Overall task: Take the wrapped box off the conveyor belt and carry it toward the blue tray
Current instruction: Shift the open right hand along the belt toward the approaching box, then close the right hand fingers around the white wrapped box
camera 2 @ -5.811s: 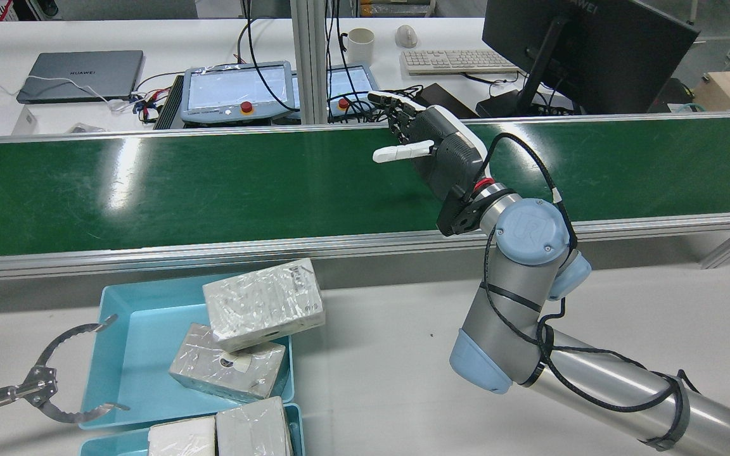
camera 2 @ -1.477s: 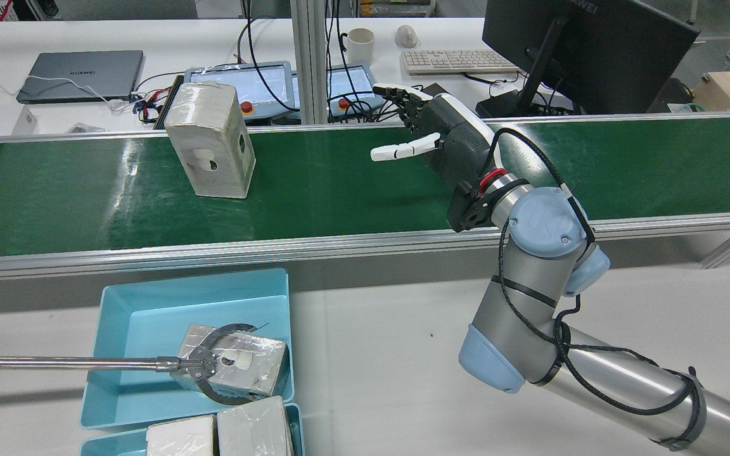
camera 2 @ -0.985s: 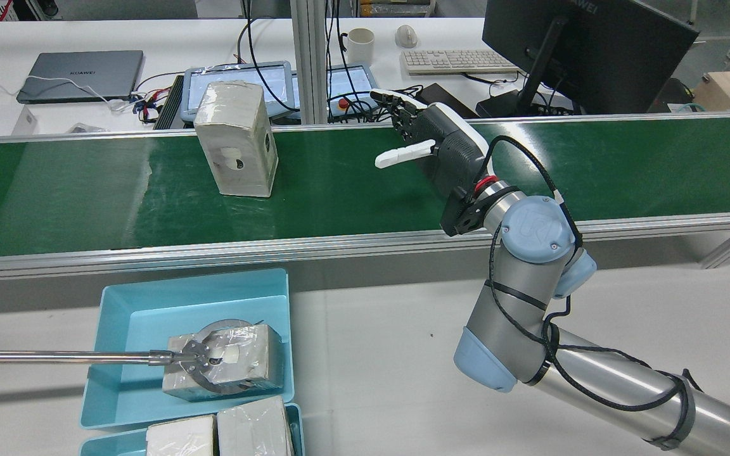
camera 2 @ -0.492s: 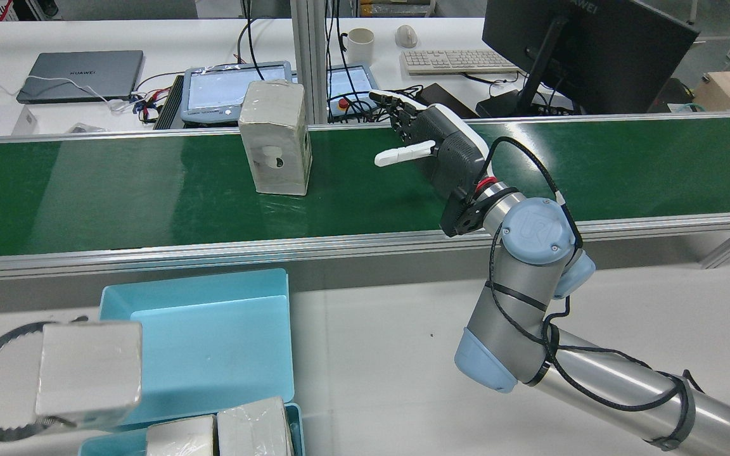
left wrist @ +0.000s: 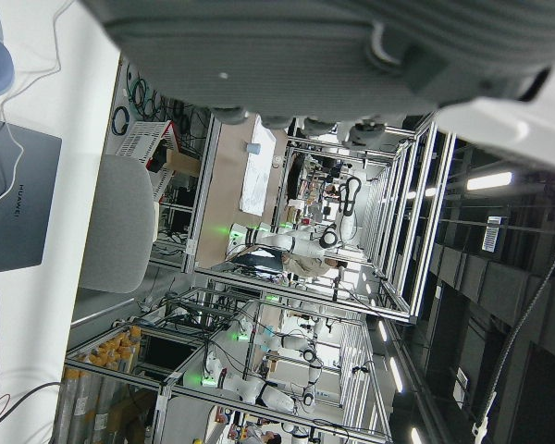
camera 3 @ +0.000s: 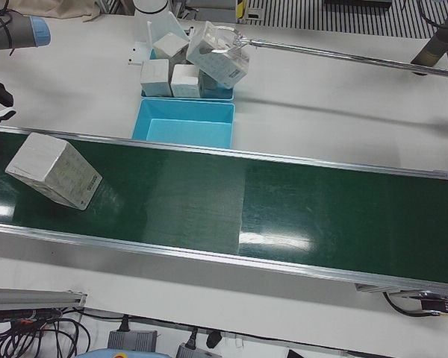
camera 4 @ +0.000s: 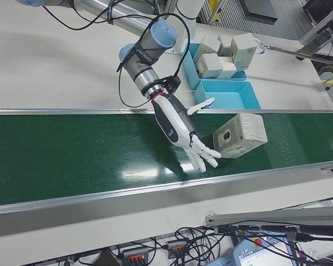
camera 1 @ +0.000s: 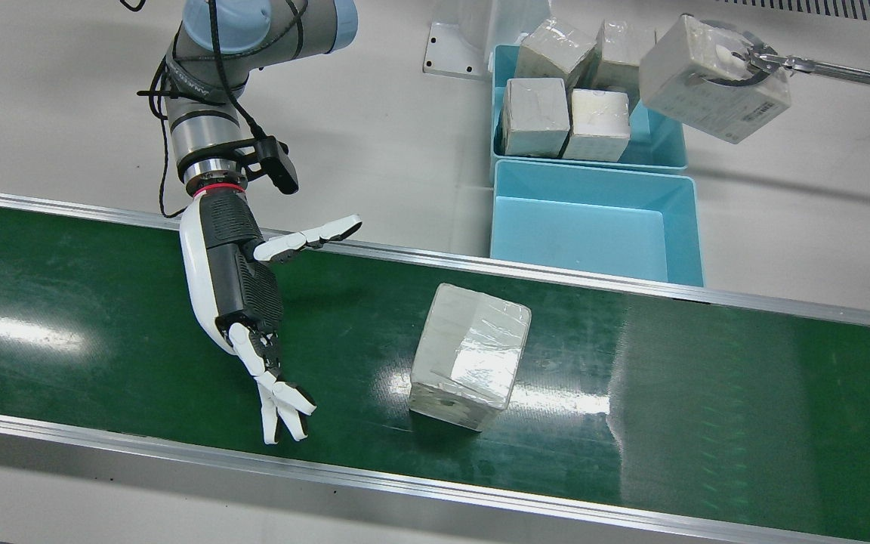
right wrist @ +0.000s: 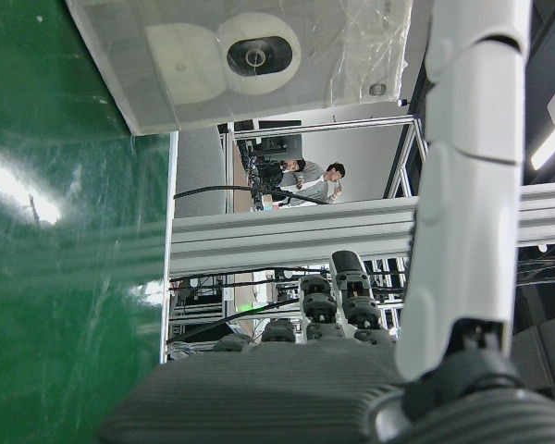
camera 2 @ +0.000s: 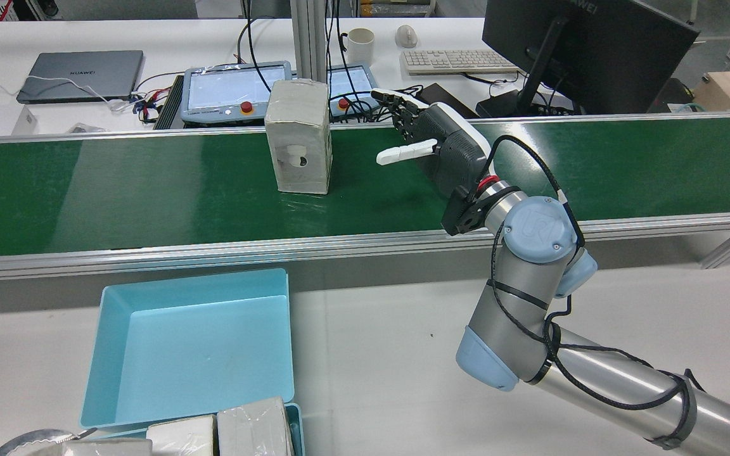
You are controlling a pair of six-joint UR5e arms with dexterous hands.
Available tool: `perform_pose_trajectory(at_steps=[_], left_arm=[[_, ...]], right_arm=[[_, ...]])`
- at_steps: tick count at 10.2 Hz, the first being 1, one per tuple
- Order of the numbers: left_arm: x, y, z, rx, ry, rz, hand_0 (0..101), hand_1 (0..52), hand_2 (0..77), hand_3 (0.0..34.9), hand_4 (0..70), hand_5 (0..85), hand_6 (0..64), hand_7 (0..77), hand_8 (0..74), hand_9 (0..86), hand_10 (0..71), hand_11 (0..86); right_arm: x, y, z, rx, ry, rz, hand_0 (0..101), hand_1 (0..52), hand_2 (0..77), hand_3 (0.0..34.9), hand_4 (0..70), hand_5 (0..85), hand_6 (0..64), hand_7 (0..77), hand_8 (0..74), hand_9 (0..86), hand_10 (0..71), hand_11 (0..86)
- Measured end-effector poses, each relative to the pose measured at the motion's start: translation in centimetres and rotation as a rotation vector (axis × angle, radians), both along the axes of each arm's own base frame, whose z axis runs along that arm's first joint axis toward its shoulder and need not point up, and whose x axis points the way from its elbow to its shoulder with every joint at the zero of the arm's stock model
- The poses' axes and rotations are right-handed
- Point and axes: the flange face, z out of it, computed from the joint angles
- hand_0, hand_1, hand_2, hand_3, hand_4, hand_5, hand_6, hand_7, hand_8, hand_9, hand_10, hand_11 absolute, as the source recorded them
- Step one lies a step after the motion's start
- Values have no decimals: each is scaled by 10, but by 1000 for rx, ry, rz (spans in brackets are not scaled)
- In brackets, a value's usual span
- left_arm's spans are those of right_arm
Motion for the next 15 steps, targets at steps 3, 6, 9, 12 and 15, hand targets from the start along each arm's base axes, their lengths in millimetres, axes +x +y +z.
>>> perform_pose_trajectory(at_steps=[3, 6, 9, 12, 15], left_arm=[[0, 0, 0, 0, 0, 0, 0, 0, 11, 0, 0, 11, 5, 5, 5, 5, 5, 5], [0, 0, 0, 0, 0, 0, 0, 0, 5, 0, 0, 11, 5, 5, 5, 5, 5, 5], [0, 0, 0, 0, 0, 0, 0, 0, 11, 0, 0, 11, 5, 5, 5, 5, 5, 5], [0, 0, 0, 0, 0, 0, 0, 0, 11, 0, 0, 11, 5, 5, 5, 5, 0, 5], [0, 0, 0, 0, 0, 0, 0, 0, 11, 0, 0, 11, 5, 5, 5, 0, 0, 5]], right_arm=[[4, 0, 12, -14, 20, 6, 480, 169, 76, 1, 71, 153, 16, 22, 0, 11, 0, 5], [4, -1, 15, -18, 28, 8, 508, 235, 185, 1, 49, 158, 5, 11, 0, 11, 0, 11], [4, -1, 16, -19, 33, 9, 509, 213, 169, 2, 54, 158, 5, 22, 0, 11, 0, 5], [4, -1, 17, -18, 42, 13, 508, 213, 158, 2, 65, 169, 11, 22, 0, 11, 0, 11], [4, -4, 22, -26, 55, 22, 509, 213, 202, 1, 98, 218, 33, 65, 0, 11, 0, 11]])
